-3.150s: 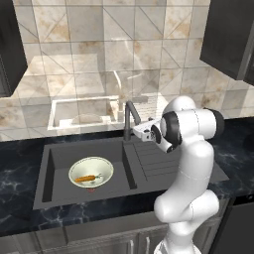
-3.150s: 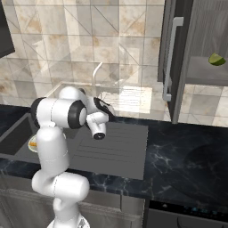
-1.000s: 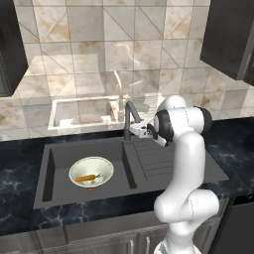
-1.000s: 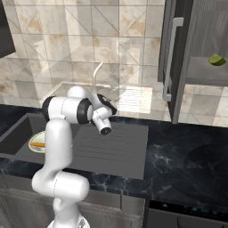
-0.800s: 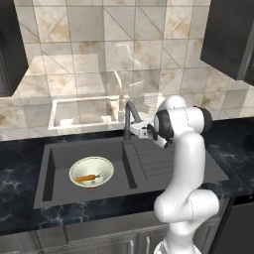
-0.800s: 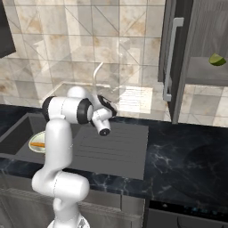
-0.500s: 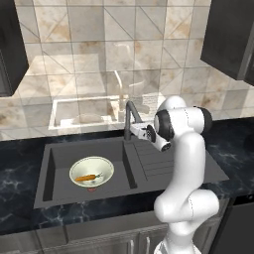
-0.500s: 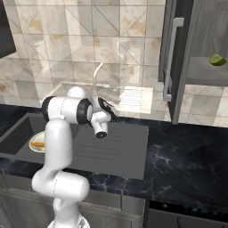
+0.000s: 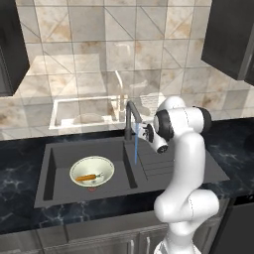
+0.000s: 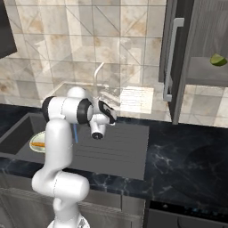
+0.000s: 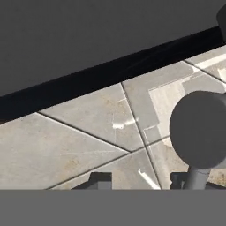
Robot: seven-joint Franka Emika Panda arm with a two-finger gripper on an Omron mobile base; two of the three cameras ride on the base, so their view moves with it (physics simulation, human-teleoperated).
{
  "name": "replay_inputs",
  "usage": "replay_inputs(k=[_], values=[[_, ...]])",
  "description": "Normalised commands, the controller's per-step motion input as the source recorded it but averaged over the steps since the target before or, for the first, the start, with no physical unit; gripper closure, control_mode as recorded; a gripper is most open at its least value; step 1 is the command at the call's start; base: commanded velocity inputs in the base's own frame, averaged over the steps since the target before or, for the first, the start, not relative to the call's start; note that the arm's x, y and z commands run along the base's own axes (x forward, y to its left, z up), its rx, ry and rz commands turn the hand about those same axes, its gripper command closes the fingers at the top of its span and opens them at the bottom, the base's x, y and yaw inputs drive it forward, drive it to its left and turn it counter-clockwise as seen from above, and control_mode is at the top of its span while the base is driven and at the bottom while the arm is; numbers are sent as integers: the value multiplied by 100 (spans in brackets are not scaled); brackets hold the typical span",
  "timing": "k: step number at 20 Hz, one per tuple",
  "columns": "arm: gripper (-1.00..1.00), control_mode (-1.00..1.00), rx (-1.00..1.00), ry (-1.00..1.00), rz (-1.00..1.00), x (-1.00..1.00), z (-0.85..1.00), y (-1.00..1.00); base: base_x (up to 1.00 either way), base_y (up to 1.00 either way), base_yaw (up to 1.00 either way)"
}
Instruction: Pick the carrot from the cabinet and place it in the bowl. Then pick the bowl and place it in the sink. Then turn on the sink facuet.
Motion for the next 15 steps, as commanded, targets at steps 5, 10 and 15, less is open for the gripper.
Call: replay_inputs(k=[5,10,15], values=[[100,-100,17,3,-9,3,-17,-96,0,0,0],[100,-100,11,-10,0,-61,5,-37,0,0,0],[100,-100,0,-36,0,-100,36,0,0,0,0]])
